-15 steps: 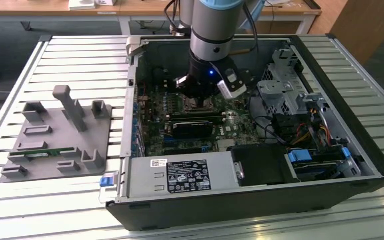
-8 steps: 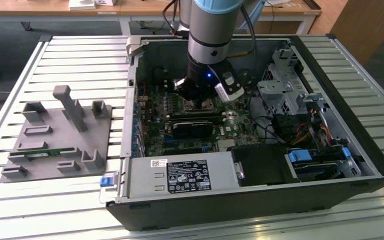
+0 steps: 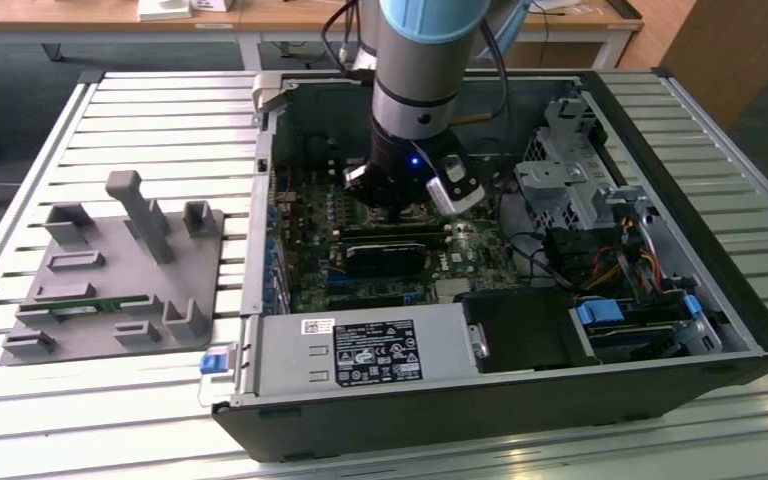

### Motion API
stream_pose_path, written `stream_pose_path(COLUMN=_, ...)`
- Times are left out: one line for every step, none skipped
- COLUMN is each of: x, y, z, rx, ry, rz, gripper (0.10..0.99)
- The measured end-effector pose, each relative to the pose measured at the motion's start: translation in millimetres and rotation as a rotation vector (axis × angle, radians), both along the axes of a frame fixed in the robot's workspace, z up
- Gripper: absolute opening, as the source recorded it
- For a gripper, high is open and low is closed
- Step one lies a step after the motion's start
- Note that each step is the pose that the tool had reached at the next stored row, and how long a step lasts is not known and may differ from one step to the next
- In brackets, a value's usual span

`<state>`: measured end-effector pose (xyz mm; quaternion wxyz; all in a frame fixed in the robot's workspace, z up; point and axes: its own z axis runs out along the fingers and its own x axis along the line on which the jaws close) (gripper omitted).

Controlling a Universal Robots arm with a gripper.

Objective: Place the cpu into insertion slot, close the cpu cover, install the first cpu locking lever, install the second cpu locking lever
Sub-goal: 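Install the second cpu locking lever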

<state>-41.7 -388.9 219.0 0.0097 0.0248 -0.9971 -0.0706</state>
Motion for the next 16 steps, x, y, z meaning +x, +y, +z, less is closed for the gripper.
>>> stream_pose_path(x=-0.8, y=-1.1, z=0.0, rx=0.008, ry=0.0000, rz=0.000, gripper=0.106)
stream_pose_path(x=-2.0, y=-2.1, z=0.0, rx=0.016, ry=-0.0001, rz=0.000, gripper=0.106)
stream_pose_path(x=-3.4, y=-3.3, z=0.0, rx=0.026, ry=0.0001, rz=0.000, gripper=0.106)
stream_pose_path(x=-4.7, y=-4.4, z=0.0, rx=0.036, ry=0.0001, rz=0.000, gripper=0.106)
stream_pose_path(x=-6.1, y=-5.6, z=-0.1, rx=0.045, ry=0.0000, rz=0.000, gripper=0.106)
stream_pose_path(x=-7.2, y=-6.8, z=-0.1, rx=0.054, ry=0.0000, rz=0.000, gripper=0.106)
stream_pose_path(x=-8.2, y=-8.2, z=-0.2, rx=0.062, ry=0.0000, rz=0.000, gripper=0.106)
stream_pose_path(x=-9.5, y=-9.7, z=-0.3, rx=0.070, ry=-0.0001, rz=0.000, gripper=0.106)
stream_pose_path(x=-10.7, y=-11.0, z=-0.4, rx=0.075, ry=0.0000, rz=0.000, gripper=0.106)
stream_pose_path(x=-12.0, y=-12.5, z=-0.5, rx=0.081, ry=0.0000, rz=0.000, gripper=0.106)
stream_pose_path(x=-13.1, y=-13.8, z=-0.7, rx=0.087, ry=0.0000, rz=0.000, gripper=0.106)
stream_pose_path(x=-14.2, y=-15.2, z=-0.9, rx=0.093, ry=0.0000, rz=0.000, gripper=0.106)
stream_pose_path(x=-15.1, y=-16.5, z=-1.1, rx=0.099, ry=0.0000, rz=0.000, gripper=0.106)
stream_pose_path(x=-16.0, y=-17.8, z=-1.4, rx=0.105, ry=0.0000, rz=0.000, gripper=0.106)
stream_pose_path(x=-16.6, y=-18.6, z=-1.9, rx=0.109, ry=0.0000, rz=0.000, gripper=0.106)
stream_pose_path(x=-17.0, y=-19.1, z=-2.8, rx=0.114, ry=0.0001, rz=0.000, gripper=0.106)
